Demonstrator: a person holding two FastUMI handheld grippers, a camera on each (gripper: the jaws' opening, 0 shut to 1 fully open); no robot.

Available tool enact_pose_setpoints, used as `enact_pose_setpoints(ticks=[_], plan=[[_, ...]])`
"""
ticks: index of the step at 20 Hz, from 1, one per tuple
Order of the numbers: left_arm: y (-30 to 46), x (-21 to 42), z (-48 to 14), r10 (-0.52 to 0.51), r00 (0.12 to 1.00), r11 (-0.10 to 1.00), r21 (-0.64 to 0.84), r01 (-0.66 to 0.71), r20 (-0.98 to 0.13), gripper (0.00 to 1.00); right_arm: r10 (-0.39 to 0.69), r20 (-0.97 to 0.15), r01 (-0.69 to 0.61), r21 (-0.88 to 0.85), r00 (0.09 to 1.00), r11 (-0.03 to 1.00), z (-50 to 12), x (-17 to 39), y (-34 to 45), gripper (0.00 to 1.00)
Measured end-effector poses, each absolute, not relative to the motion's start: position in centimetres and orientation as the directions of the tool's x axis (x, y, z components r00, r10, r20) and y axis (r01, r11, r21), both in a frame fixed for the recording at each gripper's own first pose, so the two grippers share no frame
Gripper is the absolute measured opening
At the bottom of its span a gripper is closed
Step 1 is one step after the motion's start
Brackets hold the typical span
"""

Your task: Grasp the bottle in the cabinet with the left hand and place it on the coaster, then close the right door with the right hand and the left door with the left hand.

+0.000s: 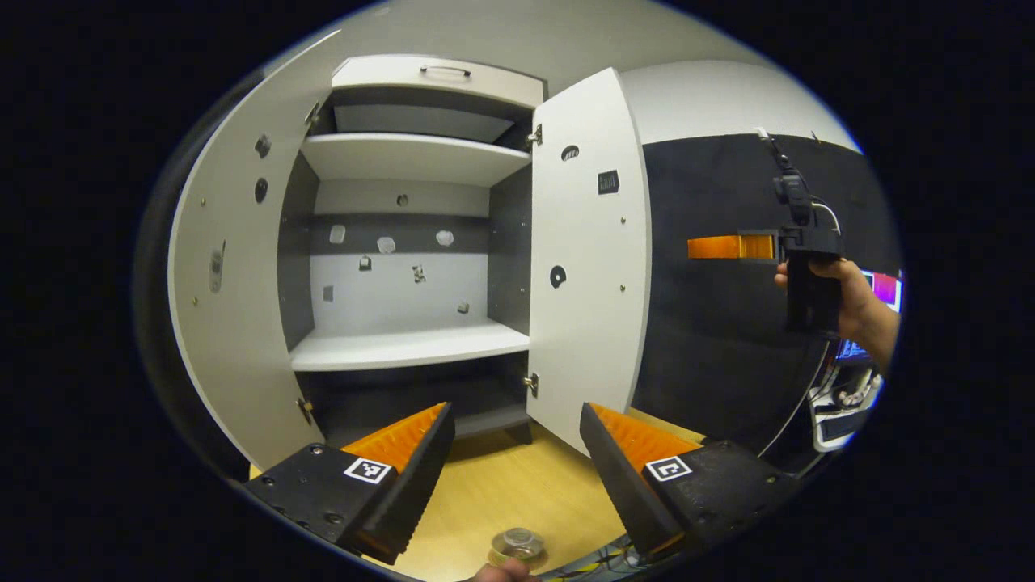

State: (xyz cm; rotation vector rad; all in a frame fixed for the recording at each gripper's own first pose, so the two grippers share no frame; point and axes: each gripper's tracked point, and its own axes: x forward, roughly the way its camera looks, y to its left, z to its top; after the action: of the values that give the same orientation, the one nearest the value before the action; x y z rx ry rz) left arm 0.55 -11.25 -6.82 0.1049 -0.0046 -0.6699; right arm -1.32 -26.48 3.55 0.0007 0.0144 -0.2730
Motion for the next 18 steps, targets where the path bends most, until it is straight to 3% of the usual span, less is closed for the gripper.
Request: enact_pose_setpoints(ticks=[1, 2, 9, 15, 18], plan=[[-10.7, 0.7, -6.8, -0.610, 0.792, 0.785, 0.117, 0.608, -0.030, 0.98, -0.268, -0.018, 0.268, -0.010, 0.963, 0.963, 3.6, -1.0, -27.5, 0.94], [-10.0, 0.7, -6.7, -0.597, 0.802, 0.793, 0.129, 0.595, -0.026, 0.98, -0.260, -0.028, 0.260, -0.005, 0.965, 0.966, 3.8, -0.6, -28.4, 0.99], [-4.1, 0.6, -4.5, -0.489, 0.872, 0.858, 0.165, 0.486, -0.029, 0.98, -0.262, -0.083, 0.262, -0.012, 0.962, 0.965, 3.2, 2.1, -32.3, 0.99], [-0.2, 0.3, 0.5, -0.417, 0.908, 0.906, 0.091, 0.413, 0.033, 0.98, -0.143, -0.126, 0.142, -0.014, 0.982, 0.990, 1.6, 7.2, -27.0, 0.99], [1.5, -0.2, 1.8, -0.386, 0.921, 0.921, 0.086, 0.381, 0.049, 0.98, -0.063, -0.139, 0.057, -0.053, 0.988, 0.997, 1.1, 8.4, -23.8, 0.92]])
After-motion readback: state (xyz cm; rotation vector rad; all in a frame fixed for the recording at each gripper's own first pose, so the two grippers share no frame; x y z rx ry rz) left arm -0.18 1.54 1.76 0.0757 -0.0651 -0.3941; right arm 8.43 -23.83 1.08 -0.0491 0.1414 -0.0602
